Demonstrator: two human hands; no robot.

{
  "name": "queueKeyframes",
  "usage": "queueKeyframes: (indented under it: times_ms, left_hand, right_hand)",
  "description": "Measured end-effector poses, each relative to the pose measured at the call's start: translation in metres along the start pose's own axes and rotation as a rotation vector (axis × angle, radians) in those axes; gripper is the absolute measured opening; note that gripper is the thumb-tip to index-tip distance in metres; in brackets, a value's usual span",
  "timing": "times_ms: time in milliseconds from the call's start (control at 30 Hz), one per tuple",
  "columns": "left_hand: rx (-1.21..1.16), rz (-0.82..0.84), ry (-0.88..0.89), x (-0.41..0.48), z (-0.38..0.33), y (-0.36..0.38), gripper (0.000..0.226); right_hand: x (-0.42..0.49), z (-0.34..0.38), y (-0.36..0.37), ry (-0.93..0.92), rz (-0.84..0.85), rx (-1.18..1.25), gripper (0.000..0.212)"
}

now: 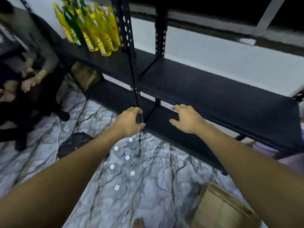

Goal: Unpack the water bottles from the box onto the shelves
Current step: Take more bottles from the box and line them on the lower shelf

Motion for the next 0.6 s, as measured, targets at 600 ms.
queueKeyframes:
  times_ms: [600]
  left_hand:
    - [-0.293, -0.009, -0.428, -0.07, 0.372, 0.419, 0.073]
  right_hand:
    - [0.111, 0.028, 0.519, -0.228, 0.337, 0.179, 0.093]
Point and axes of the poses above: each hand's wrist, its own x-axis towards the middle knuckle, its own y-axis out of the palm, z = x × y, the point moved 9 cm from there along x, towards the middle knuckle, and after that the axes turned 5 degrees about z, right-handed, at the moved point
